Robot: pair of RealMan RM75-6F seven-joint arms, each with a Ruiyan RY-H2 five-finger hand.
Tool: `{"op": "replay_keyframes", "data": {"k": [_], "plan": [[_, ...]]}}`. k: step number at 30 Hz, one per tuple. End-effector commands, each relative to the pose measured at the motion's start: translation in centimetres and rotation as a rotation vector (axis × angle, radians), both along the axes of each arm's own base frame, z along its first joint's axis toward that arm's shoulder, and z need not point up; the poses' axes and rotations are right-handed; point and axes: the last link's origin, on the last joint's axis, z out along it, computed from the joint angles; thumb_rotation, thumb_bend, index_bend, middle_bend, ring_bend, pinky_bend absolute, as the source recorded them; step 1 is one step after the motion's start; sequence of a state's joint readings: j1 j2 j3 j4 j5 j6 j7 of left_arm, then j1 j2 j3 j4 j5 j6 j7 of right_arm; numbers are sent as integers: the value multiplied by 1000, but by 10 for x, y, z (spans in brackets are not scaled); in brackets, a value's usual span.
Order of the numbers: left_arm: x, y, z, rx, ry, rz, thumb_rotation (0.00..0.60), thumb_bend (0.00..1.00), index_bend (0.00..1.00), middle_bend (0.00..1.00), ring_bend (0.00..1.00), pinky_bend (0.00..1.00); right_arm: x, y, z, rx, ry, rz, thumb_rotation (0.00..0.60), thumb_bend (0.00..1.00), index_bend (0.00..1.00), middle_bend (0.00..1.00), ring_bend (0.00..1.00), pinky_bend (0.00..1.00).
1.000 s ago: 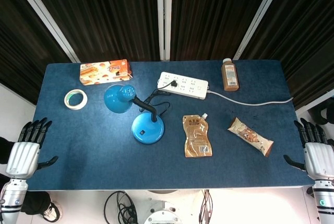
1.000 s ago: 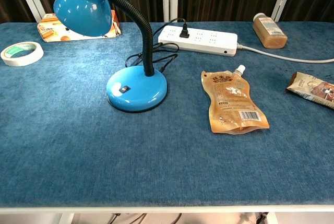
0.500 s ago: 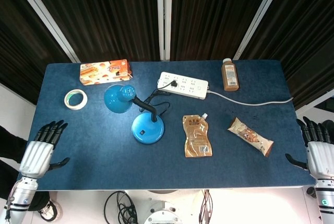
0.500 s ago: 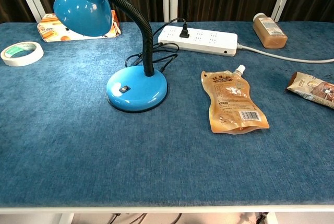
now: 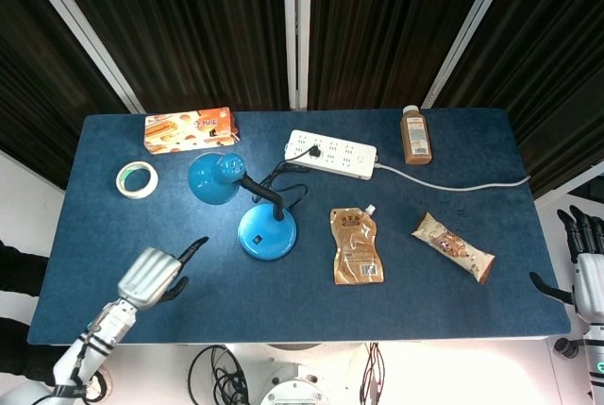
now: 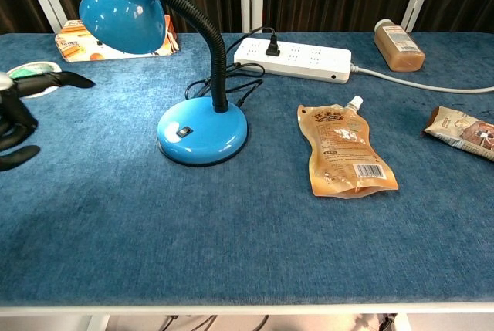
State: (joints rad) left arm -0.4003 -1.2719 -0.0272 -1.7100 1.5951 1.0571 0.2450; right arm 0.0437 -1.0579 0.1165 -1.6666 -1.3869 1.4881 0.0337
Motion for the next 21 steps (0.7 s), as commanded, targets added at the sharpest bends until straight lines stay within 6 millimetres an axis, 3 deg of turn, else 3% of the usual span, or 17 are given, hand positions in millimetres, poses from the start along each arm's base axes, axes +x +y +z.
{"op": "replay_keyframes", "data": {"k": [1,12,21], "plan": [[24,14,-22,-70,24,-27,600,453,34,787,733,808,-1,1,0,-2,-6,-6,600,98,0,0,0,0],[47,36,-60,-146,87,-34,600,474,34,800,739,830,-7,3,8,-25,-10,-26,600,138,0,0,0,0],[44,48,-72,-172,127,5,600,499,34,814,750,831,-13,1,10,-17,-39,-42,600,149,0,0,0,0]]}}
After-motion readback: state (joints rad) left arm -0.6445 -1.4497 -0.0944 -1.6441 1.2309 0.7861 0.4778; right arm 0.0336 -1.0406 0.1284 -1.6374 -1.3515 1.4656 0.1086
